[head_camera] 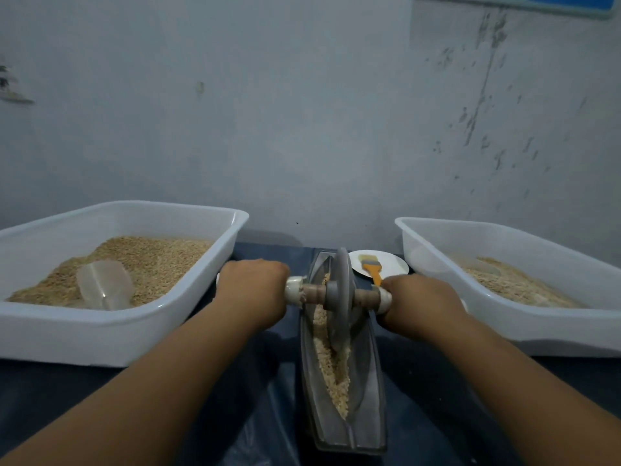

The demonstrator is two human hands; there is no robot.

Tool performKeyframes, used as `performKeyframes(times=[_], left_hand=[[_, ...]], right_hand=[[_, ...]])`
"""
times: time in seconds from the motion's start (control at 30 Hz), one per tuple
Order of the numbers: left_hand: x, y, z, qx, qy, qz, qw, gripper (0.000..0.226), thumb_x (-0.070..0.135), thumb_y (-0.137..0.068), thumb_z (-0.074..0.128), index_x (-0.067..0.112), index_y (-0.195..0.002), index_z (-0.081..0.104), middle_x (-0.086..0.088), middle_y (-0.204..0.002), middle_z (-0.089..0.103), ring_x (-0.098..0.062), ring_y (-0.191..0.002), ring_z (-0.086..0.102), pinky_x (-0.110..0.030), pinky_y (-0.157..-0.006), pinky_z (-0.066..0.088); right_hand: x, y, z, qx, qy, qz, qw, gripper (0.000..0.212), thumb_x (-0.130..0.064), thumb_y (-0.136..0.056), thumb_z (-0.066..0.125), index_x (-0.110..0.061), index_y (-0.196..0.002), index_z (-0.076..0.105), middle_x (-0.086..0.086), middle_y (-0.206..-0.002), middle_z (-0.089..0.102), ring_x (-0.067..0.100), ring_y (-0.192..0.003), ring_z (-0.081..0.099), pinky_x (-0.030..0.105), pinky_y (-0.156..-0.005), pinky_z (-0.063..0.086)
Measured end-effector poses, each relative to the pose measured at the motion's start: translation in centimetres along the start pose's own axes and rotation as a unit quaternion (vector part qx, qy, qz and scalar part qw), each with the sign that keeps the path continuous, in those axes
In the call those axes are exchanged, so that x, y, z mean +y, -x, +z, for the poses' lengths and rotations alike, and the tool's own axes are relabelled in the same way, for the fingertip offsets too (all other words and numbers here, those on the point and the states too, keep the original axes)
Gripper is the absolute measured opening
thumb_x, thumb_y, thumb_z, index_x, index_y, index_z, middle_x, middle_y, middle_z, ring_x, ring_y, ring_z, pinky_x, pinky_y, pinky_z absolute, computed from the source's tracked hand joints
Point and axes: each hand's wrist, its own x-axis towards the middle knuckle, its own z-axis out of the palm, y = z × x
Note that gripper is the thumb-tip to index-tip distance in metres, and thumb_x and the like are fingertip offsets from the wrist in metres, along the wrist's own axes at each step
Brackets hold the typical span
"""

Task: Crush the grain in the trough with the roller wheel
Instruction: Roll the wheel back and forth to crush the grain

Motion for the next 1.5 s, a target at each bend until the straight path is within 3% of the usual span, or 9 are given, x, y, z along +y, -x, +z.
performKeyframes(times=[0.13, 0.4, 0.6, 0.8, 0.9, 1.03, 1.23, 1.37, 1.5], left_hand=[[-0.2, -1.6, 0.4, -0.013, 0.002, -0.002, 1.000, 0.015, 0.029, -0.077, 0.066, 0.031, -0.081, 0.052, 0.008, -0.072, 0.051, -0.017, -0.073, 0.056, -0.032, -0.069, 0.045], [-1.2, 0.9, -0.1, -0.088, 0.005, 0.033, 0.996, 0.020, 0.029, -0.071, 0.071, 0.032, -0.075, 0.052, 0.008, -0.073, 0.059, -0.008, -0.068, 0.057, -0.027, -0.062, 0.044], [-0.2, -0.6, 0.0, -0.020, -0.012, 0.019, 1.000, 0.013, 0.025, -0.075, 0.066, 0.029, -0.078, 0.053, 0.007, -0.070, 0.054, -0.012, -0.064, 0.052, -0.029, -0.063, 0.043], [-0.3, -1.4, -0.2, -0.046, -0.021, 0.054, 0.997, 0.017, 0.030, -0.072, 0.071, 0.031, -0.078, 0.055, 0.008, -0.071, 0.057, -0.011, -0.066, 0.056, -0.027, -0.061, 0.044], [-0.6, -1.5, 0.1, -0.052, -0.007, 0.045, 0.998, 0.017, 0.030, -0.073, 0.071, 0.032, -0.078, 0.055, 0.008, -0.071, 0.058, -0.008, -0.065, 0.054, -0.027, -0.060, 0.042], [-0.6, -2.2, 1.3, 0.016, -0.004, 0.024, 1.000, 0.011, 0.027, -0.078, 0.064, 0.029, -0.081, 0.054, 0.008, -0.069, 0.052, -0.014, -0.068, 0.053, -0.030, -0.065, 0.042], [-0.1, -4.7, 1.8, 0.090, -0.015, 0.006, 0.996, 0.015, 0.026, -0.081, 0.061, 0.030, -0.079, 0.046, 0.006, -0.077, 0.052, -0.021, -0.079, 0.059, -0.030, -0.068, 0.035], [0.1, -5.2, 2.1, 0.119, -0.018, 0.009, 0.993, 0.010, 0.025, -0.080, 0.061, 0.029, -0.079, 0.052, 0.007, -0.073, 0.051, -0.021, -0.077, 0.059, -0.029, -0.067, 0.035], [-0.1, -5.3, 1.3, 0.053, -0.008, 0.020, 0.998, 0.013, 0.025, -0.076, 0.066, 0.030, -0.080, 0.054, 0.007, -0.070, 0.052, -0.018, -0.071, 0.053, -0.029, -0.066, 0.038]], right_hand=[[-0.2, -1.5, -0.2, 0.021, 0.010, -0.013, 1.000, 0.020, -0.047, -0.077, 0.062, -0.035, -0.086, 0.049, -0.010, -0.079, 0.047, 0.019, -0.076, 0.048, 0.028, -0.066, 0.036], [0.7, 0.4, -0.8, -0.080, 0.000, -0.057, 0.995, 0.021, -0.046, -0.061, 0.068, -0.032, -0.069, 0.054, -0.009, -0.066, 0.061, 0.009, -0.060, 0.058, 0.023, -0.049, 0.037], [-0.3, -0.5, 0.4, 0.015, 0.007, -0.002, 1.000, 0.020, -0.039, -0.074, 0.061, -0.030, -0.067, 0.045, -0.011, -0.068, 0.049, 0.013, -0.063, 0.047, 0.026, -0.054, 0.032], [1.0, -0.1, 0.8, -0.061, -0.034, -0.011, 0.997, 0.016, -0.042, -0.065, 0.064, -0.031, -0.069, 0.052, -0.009, -0.072, 0.061, 0.013, -0.068, 0.059, 0.029, -0.061, 0.049], [0.9, -1.0, 0.8, -0.037, -0.027, -0.013, 0.999, 0.017, -0.042, -0.067, 0.065, -0.031, -0.068, 0.052, -0.010, -0.069, 0.058, 0.010, -0.064, 0.055, 0.025, -0.054, 0.043], [0.5, -2.5, 1.0, 0.029, 0.002, -0.016, 0.999, 0.024, -0.046, -0.071, 0.064, -0.034, -0.066, 0.044, -0.015, -0.066, 0.044, 0.009, -0.061, 0.041, 0.023, -0.049, 0.026], [0.7, -5.1, 1.0, 0.048, -0.042, 0.002, 0.998, 0.014, -0.032, -0.069, 0.060, -0.031, -0.081, 0.053, -0.012, -0.064, 0.051, 0.009, -0.057, 0.047, 0.024, -0.049, 0.028], [1.0, -5.6, 1.8, 0.055, -0.036, 0.005, 0.998, 0.012, -0.037, -0.072, 0.061, -0.030, -0.073, 0.052, -0.012, -0.067, 0.051, 0.014, -0.063, 0.051, 0.024, -0.050, 0.028], [1.4, -5.8, 0.6, -0.089, -0.112, 0.001, 0.990, 0.018, -0.034, -0.070, 0.074, -0.026, -0.075, 0.058, -0.007, -0.069, 0.063, 0.013, -0.063, 0.060, 0.026, -0.057, 0.046]])
